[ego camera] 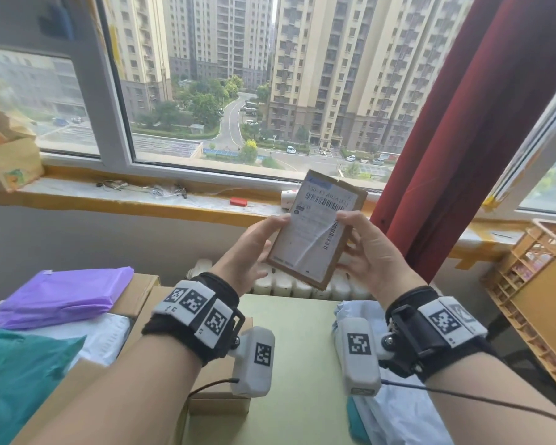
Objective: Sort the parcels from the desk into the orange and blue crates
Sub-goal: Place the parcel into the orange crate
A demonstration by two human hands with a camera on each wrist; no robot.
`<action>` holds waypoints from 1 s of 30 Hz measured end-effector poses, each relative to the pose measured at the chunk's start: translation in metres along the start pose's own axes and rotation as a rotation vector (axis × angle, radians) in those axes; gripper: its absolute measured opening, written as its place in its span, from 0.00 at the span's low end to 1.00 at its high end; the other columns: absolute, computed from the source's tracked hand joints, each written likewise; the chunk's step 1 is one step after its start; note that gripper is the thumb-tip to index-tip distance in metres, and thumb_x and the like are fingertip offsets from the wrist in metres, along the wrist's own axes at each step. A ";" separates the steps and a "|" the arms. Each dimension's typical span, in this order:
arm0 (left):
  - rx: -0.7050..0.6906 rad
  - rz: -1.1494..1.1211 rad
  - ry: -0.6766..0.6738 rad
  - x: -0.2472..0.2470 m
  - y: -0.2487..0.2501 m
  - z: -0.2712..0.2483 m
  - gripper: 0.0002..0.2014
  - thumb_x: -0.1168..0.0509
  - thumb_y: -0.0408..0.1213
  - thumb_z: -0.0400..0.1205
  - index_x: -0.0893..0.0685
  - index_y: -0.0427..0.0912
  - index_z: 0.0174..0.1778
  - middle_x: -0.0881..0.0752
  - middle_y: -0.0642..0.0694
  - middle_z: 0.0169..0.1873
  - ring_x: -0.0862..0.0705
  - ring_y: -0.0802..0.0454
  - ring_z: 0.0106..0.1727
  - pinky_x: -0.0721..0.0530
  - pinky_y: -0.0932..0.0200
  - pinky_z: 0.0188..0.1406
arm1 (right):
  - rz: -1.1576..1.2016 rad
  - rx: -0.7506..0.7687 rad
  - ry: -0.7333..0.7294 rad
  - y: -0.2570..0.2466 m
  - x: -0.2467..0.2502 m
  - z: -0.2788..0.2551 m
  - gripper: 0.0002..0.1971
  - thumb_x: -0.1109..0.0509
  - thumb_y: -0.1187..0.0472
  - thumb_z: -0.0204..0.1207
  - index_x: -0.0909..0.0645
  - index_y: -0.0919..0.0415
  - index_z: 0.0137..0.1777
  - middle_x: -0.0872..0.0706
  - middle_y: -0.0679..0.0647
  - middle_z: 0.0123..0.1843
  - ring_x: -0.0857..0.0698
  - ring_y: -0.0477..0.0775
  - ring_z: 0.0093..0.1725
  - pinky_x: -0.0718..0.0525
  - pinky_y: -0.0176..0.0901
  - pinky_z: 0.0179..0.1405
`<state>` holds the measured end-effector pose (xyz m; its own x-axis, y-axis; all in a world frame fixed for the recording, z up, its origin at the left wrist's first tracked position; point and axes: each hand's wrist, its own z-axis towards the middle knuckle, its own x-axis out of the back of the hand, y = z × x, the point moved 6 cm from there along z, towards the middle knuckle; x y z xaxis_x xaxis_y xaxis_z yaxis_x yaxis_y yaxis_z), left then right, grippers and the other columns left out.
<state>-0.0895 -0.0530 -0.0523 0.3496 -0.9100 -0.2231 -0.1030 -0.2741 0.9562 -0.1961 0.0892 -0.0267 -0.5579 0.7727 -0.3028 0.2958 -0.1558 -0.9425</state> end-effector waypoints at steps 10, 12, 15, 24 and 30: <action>-0.023 -0.047 -0.104 -0.024 -0.008 0.012 0.38 0.29 0.69 0.64 0.18 0.53 0.68 0.15 0.37 0.64 0.17 0.34 0.65 0.24 0.28 0.68 | -0.195 -0.059 -0.132 0.025 -0.002 -0.003 0.36 0.24 0.34 0.66 0.21 0.49 0.73 0.14 0.58 0.68 0.15 0.64 0.67 0.18 0.71 0.66; -0.022 -0.033 -0.121 -0.026 -0.011 0.014 0.38 0.29 0.69 0.64 0.19 0.54 0.68 0.15 0.38 0.64 0.17 0.34 0.65 0.24 0.28 0.67 | -0.203 -0.057 -0.131 0.027 0.003 -0.004 0.37 0.23 0.36 0.65 0.21 0.50 0.73 0.13 0.57 0.67 0.14 0.64 0.67 0.19 0.70 0.67; -0.029 -0.018 -0.135 -0.029 -0.015 0.017 0.38 0.29 0.70 0.64 0.19 0.54 0.68 0.15 0.38 0.63 0.16 0.34 0.64 0.23 0.28 0.66 | -0.213 -0.048 -0.111 0.027 0.010 -0.005 0.36 0.23 0.36 0.64 0.20 0.49 0.72 0.12 0.56 0.66 0.14 0.63 0.66 0.19 0.71 0.67; -0.006 -0.008 -0.194 -0.049 -0.026 0.021 0.36 0.31 0.69 0.66 0.20 0.55 0.69 0.14 0.40 0.63 0.16 0.36 0.64 0.22 0.29 0.67 | -0.228 -0.045 -0.039 0.026 0.034 -0.017 0.33 0.24 0.35 0.65 0.18 0.49 0.69 0.12 0.56 0.65 0.15 0.65 0.67 0.20 0.72 0.68; 0.018 -0.004 -0.276 -0.083 -0.034 0.024 0.37 0.31 0.69 0.67 0.20 0.55 0.70 0.15 0.41 0.64 0.16 0.37 0.65 0.23 0.29 0.67 | -0.177 -0.027 0.042 0.020 0.063 -0.038 0.30 0.25 0.39 0.68 0.18 0.50 0.69 0.12 0.58 0.65 0.14 0.64 0.65 0.19 0.71 0.67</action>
<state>-0.1373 0.0244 -0.0710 0.0836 -0.9584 -0.2729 -0.1198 -0.2816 0.9520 -0.1961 0.1585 -0.0592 -0.5703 0.8118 -0.1254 0.2166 0.0014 -0.9763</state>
